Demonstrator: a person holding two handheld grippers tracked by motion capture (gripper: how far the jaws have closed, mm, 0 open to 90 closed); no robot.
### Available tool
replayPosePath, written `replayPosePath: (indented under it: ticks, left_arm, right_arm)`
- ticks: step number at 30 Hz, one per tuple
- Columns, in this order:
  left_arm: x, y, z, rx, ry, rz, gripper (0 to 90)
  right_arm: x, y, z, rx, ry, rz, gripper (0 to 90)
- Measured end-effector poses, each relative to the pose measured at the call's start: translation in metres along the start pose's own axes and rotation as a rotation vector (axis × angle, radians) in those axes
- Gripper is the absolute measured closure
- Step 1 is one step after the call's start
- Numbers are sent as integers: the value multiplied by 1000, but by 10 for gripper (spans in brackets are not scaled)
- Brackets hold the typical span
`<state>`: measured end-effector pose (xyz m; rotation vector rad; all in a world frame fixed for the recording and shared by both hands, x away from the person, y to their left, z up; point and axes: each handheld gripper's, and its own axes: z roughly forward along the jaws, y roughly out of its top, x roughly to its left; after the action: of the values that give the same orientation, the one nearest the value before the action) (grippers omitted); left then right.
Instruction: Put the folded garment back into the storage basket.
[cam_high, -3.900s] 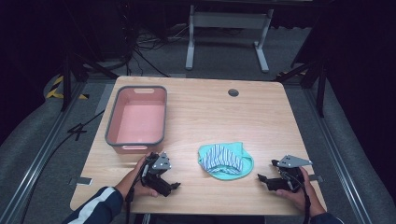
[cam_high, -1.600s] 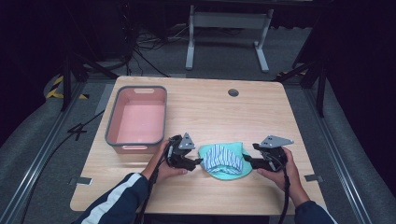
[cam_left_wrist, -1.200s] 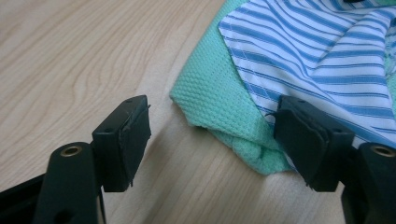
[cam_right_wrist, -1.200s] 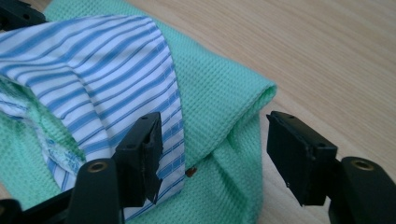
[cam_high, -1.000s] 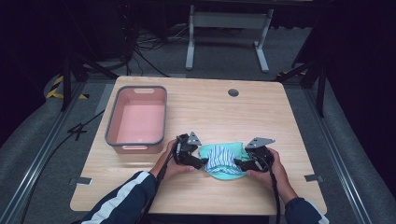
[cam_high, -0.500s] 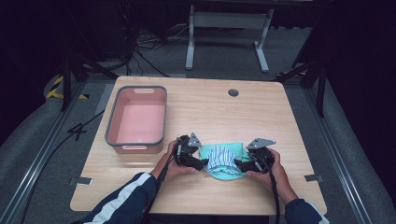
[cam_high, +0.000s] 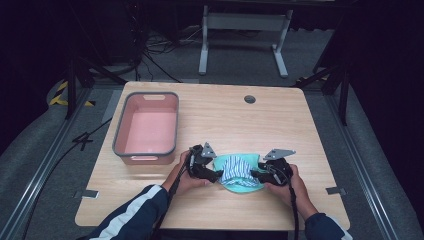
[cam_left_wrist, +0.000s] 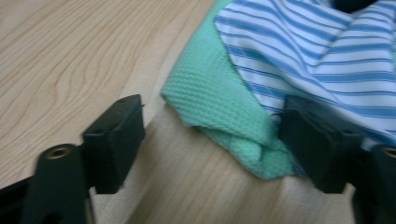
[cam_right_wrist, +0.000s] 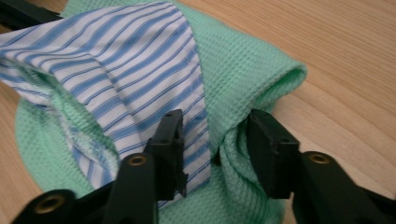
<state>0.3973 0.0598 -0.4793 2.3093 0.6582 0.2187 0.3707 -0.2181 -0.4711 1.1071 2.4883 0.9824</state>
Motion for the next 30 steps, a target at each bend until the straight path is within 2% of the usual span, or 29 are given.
replayPosePath:
  ticks: [1, 4, 9, 11, 14, 21, 24, 27, 30]
  left_arm:
    - [-1, 0, -1, 1, -5, 3, 302]
    - [-2, 2, -2, 3, -31, 18, 486]
    - [1, 3, -3, 0, -73, -4, 739]
    - [2, 3, -2, -2, -87, -6, 786]
    - [0, 4, -2, 0, -83, -5, 811]
    - [-2, 9, -6, 28, -62, 28, 825]
    - [-4, 12, -10, 18, -41, 40, 829]
    - [-4, 15, -14, 10, -49, 38, 829]
    - [-3, 18, -19, 11, -50, 58, 829]
  right_arm:
    - [1, 0, 0, 2, 5, 0, 634]
    - [2, 0, 0, 2, 11, 1, 674]
    - [8, 0, 0, -6, 13, 8, 761]
    - [10, 0, 0, -6, 10, 7, 782]
    - [12, 1, 0, -8, 4, -1, 805]
    - [13, 2, -3, -22, 22, -2, 824]
    - [14, 3, -5, -28, 26, -6, 824]
    - [15, 5, -8, -45, 29, -10, 824]
    - [16, 7, -12, -66, 29, -4, 824]
